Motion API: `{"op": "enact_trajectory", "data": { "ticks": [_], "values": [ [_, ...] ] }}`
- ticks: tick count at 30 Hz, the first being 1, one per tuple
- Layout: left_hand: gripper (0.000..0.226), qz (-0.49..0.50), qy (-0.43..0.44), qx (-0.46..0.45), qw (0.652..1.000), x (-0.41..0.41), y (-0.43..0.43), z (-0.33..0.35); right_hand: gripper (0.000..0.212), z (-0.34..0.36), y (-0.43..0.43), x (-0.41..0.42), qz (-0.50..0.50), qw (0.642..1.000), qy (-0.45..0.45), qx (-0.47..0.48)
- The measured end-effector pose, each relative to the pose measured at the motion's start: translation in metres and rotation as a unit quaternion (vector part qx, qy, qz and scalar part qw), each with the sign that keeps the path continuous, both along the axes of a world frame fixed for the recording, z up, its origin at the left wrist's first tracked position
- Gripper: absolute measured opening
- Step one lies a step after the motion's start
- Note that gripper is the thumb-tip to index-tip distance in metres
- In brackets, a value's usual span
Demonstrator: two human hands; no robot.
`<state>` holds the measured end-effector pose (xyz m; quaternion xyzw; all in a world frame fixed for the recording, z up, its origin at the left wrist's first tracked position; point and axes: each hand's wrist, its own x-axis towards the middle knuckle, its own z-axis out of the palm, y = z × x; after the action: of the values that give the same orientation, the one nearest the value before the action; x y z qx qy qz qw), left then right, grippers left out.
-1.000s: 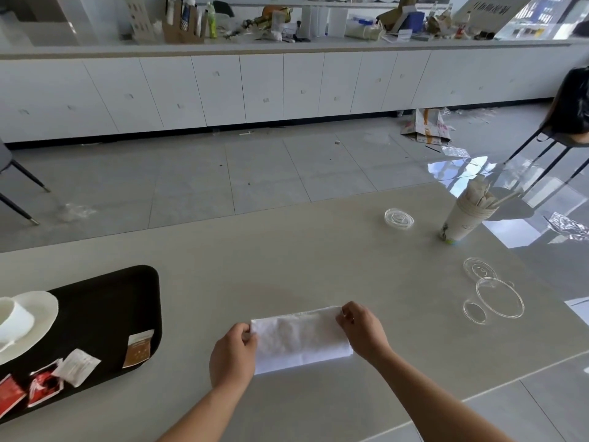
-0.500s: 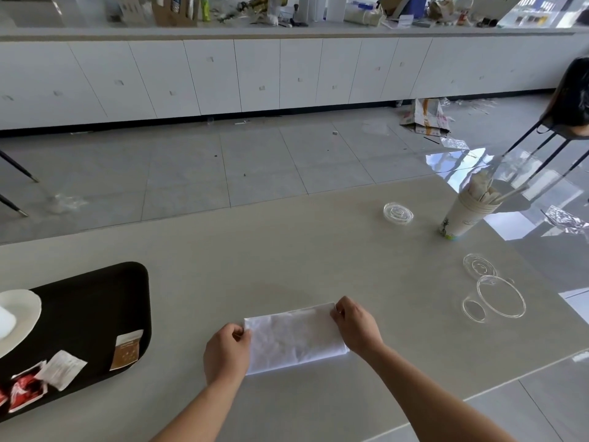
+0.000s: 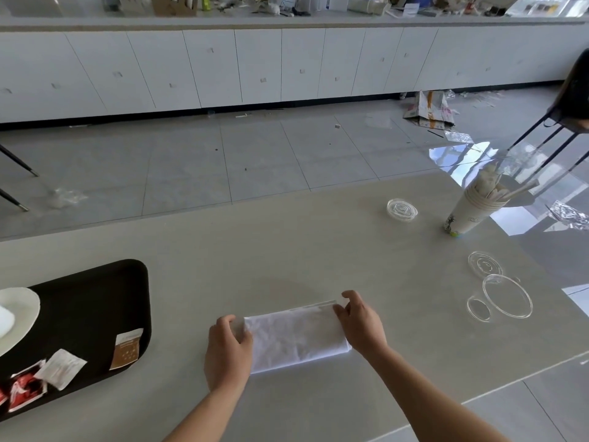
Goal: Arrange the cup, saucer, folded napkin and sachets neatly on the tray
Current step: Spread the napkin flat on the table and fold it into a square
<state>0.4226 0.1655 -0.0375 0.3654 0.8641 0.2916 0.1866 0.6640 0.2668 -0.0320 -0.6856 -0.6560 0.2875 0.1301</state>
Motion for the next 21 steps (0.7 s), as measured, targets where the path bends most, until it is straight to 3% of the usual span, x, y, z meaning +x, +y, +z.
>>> {"op": "enact_trajectory", "data": {
  "ticks": [2, 4, 7, 13, 17, 21],
  "values": [
    [0.037, -0.105, 0.109, 0.053, 0.987, 0.000, -0.011, -0.003, 0.031, 0.004, -0.013, -0.001, 0.028, 0.992, -0.028, 0.121],
    [0.047, -0.246, 0.226, 0.078, 0.939, 0.001, -0.019, -0.011, 0.033, 0.005, -0.033, -0.015, 0.106, 0.967, -0.042, 0.227],
    [0.061, -0.371, 0.289, 0.037, 0.882, 0.002, -0.019, -0.022, 0.046, -0.002, -0.054, -0.053, 0.247, 0.937, -0.062, 0.240],
    [0.072, -0.376, 0.287, -0.093, 0.876, 0.000, -0.016, -0.034, 0.069, -0.030, -0.044, -0.065, 0.296, 0.928, -0.182, 0.133],
    [0.075, -0.370, 0.263, -0.093, 0.886, 0.000, -0.015, -0.036, 0.078, -0.040, -0.038, -0.046, 0.282, 0.927, -0.210, 0.127],
    [0.075, -0.375, 0.246, -0.089, 0.889, -0.002, -0.014, -0.037, 0.080, -0.042, -0.028, -0.008, 0.207, 0.945, -0.234, 0.098]
  ]
}}
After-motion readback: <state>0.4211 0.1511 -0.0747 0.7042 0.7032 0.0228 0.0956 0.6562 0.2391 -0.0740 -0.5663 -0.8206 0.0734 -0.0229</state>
